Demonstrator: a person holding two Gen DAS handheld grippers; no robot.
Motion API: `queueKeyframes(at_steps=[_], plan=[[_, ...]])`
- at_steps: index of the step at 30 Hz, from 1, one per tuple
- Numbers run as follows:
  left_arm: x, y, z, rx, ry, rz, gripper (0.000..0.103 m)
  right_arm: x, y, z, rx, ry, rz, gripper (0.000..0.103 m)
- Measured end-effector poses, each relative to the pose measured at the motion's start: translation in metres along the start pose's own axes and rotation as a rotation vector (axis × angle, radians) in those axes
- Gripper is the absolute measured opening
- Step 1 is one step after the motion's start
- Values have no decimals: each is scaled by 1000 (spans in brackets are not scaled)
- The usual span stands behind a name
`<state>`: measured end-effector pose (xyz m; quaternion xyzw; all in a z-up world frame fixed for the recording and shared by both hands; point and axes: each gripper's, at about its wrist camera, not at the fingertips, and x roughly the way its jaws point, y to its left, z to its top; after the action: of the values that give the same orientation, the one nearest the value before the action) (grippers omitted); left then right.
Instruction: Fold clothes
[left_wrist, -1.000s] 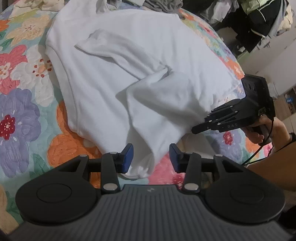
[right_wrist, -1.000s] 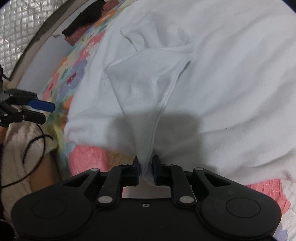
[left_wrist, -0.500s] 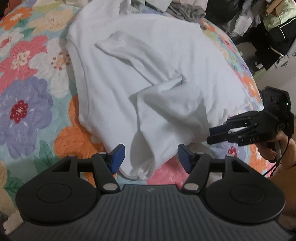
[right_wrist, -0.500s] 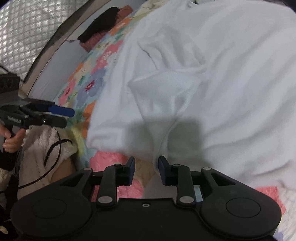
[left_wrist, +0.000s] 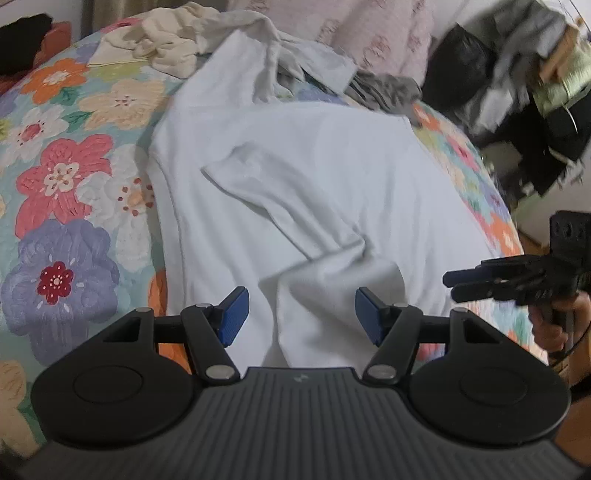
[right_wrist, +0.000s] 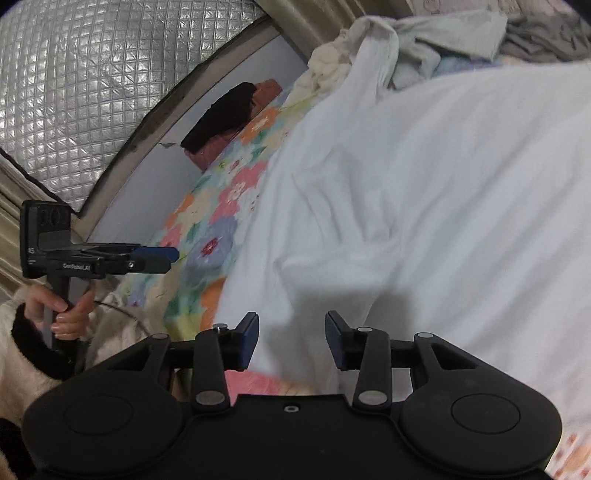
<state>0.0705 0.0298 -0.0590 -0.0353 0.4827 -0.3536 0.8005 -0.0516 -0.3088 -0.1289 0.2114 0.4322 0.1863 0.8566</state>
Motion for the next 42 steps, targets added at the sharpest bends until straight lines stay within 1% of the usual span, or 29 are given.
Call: queueKeyframes(at_steps=[2, 4, 6, 9, 12, 14, 15, 16, 18, 20, 21, 22, 23, 24, 25, 27, 28, 30, 33, 35, 36, 37, 38, 39, 40, 42], plan=[[4, 8, 4, -27, -22, -9, 63, 9, 6, 15, -68, 20, -54, 45], [14, 18, 10, -48, -36, -36, 63, 19, 10, 32, -129, 39, -94, 45], [32, 29, 18, -76, -47, -65, 62, 28, 6, 58, -159, 51, -107, 45], [68, 44, 32, -130, -58, -88, 61, 46, -15, 98, -149, 77, -108, 46], [112, 57, 49, -189, -48, -80, 61, 73, -38, 118, -100, 102, -104, 45], [138, 60, 60, -212, -35, -76, 61, 91, -50, 120, -92, 106, -111, 45], [150, 62, 65, -226, -28, -70, 63, 100, -56, 120, -89, 107, -115, 45], [161, 64, 69, -235, -21, -54, 63, 107, -59, 119, -94, 105, -126, 45], [178, 67, 74, -243, -8, -17, 63, 118, -67, 115, -84, 90, -139, 45], [189, 68, 75, -234, -14, -5, 63, 124, -74, 111, -51, 72, -121, 45], [190, 67, 75, -223, -29, -4, 58, 127, -76, 110, -38, 64, -111, 45], [192, 65, 74, -212, -44, -4, 21, 129, -78, 108, -24, 55, -100, 45], [193, 63, 75, -189, -45, 10, 1, 131, -76, 106, -46, 59, -98, 45], [192, 58, 77, -162, -56, 38, 2, 133, -73, 105, -71, 65, -97, 32], [185, 51, 78, -129, -89, 56, 2, 136, -71, 103, -96, 71, -96, 14], [162, 32, 83, -30, -183, 79, 2, 138, -66, 108, -112, 85, -87, 13], [150, 23, 87, 15, -232, 97, 2, 135, -63, 111, -119, 68, -70, 13], [127, 10, 100, 86, -335, 133, 2, 126, -55, 121, -140, 6, -17, 13], [103, 5, 124, 130, -476, 176, 2, 114, -43, 143, -139, -89, 49, 13], [102, 12, 138, 129, -534, 171, 5, 112, -39, 155, -134, -148, 46, 13], [108, 18, 143, 114, -534, 170, 12, 112, -37, 161, -131, -178, 43, 15], [119, 25, 145, 85, -502, 192, 35, 115, -38, 164, -114, -188, -9, 30], [130, 32, 144, 42, -460, 230, 49, 121, -42, 165, -89, -175, -80, 35], [138, 40, 137, 6, -428, 234, 60, 125, -47, 161, -63, -158, -124, 38], [142, 49, 129, -23, -400, 214, 60, 129, -51, 157, -37, -140, -165, 38], [149, 66, 113, -78, -336, 173, 60, 132, -63, 141, 13, -101, -171, 38]])
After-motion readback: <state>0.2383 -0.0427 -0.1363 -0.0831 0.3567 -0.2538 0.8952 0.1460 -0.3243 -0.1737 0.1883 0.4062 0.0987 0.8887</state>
